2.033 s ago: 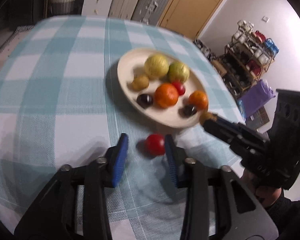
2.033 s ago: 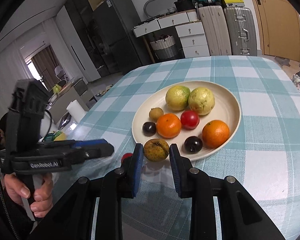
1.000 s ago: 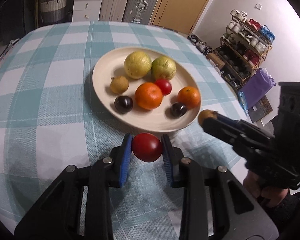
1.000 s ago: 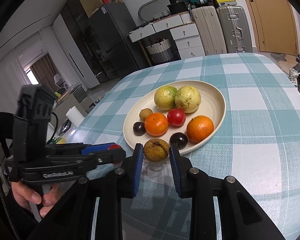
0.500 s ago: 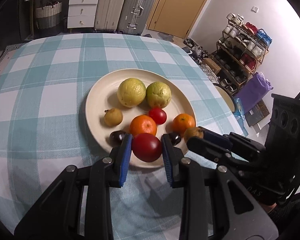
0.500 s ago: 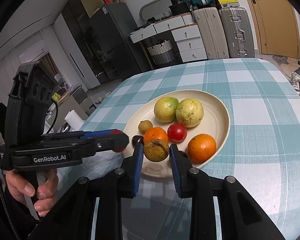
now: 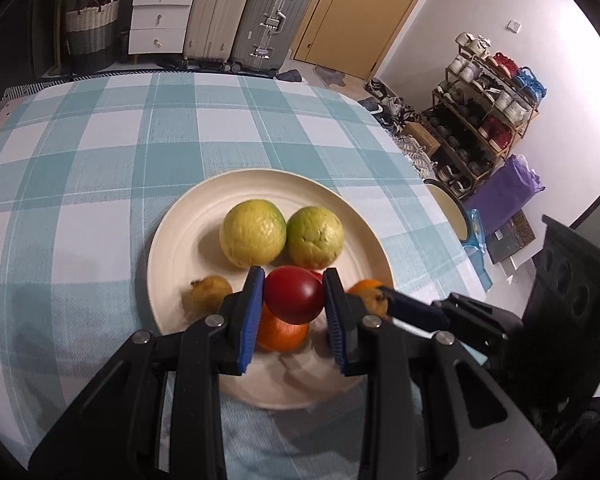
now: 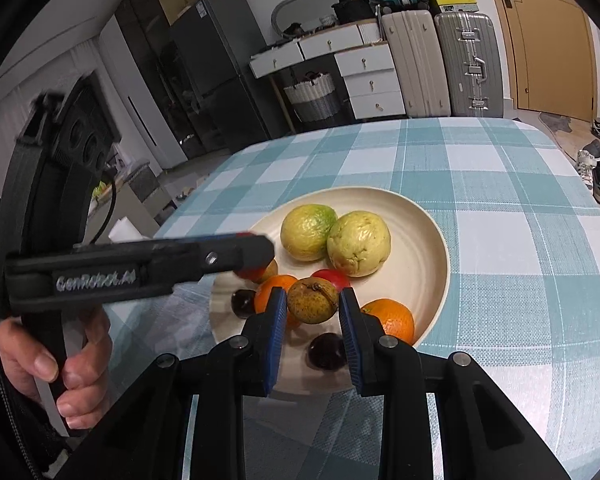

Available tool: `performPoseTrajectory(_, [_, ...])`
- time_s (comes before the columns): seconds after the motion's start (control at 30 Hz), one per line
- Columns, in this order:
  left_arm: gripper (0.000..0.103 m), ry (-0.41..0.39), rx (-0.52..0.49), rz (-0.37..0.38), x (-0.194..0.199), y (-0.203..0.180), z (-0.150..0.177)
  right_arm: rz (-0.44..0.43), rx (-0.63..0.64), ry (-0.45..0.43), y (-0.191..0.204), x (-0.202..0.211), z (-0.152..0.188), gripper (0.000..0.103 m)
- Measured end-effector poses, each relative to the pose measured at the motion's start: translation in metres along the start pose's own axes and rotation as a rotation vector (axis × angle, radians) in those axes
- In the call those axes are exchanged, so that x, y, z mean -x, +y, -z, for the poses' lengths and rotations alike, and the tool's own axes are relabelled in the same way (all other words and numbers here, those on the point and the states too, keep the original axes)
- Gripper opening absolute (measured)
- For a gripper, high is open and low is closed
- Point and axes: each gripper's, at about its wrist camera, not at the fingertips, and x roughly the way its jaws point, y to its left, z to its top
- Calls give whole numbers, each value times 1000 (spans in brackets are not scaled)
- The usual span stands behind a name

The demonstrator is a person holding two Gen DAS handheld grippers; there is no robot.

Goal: Organize fruits

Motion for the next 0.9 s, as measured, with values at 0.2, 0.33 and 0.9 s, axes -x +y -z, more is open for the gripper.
performPoseTrajectory(0.2, [27,-7,-41,-14,-12,-9,-12,4,7,-3,-4,-6,-4,51])
performPoseTrajectory(0.33, [33,-16,-36,25,-9,-10,-14,-14,-36,-48,-12,2,-6,56])
performPoseTrajectory(0.9, [36,-162,-29,-85,50,-7,15,39,-47,-171,-2,46,-4,68])
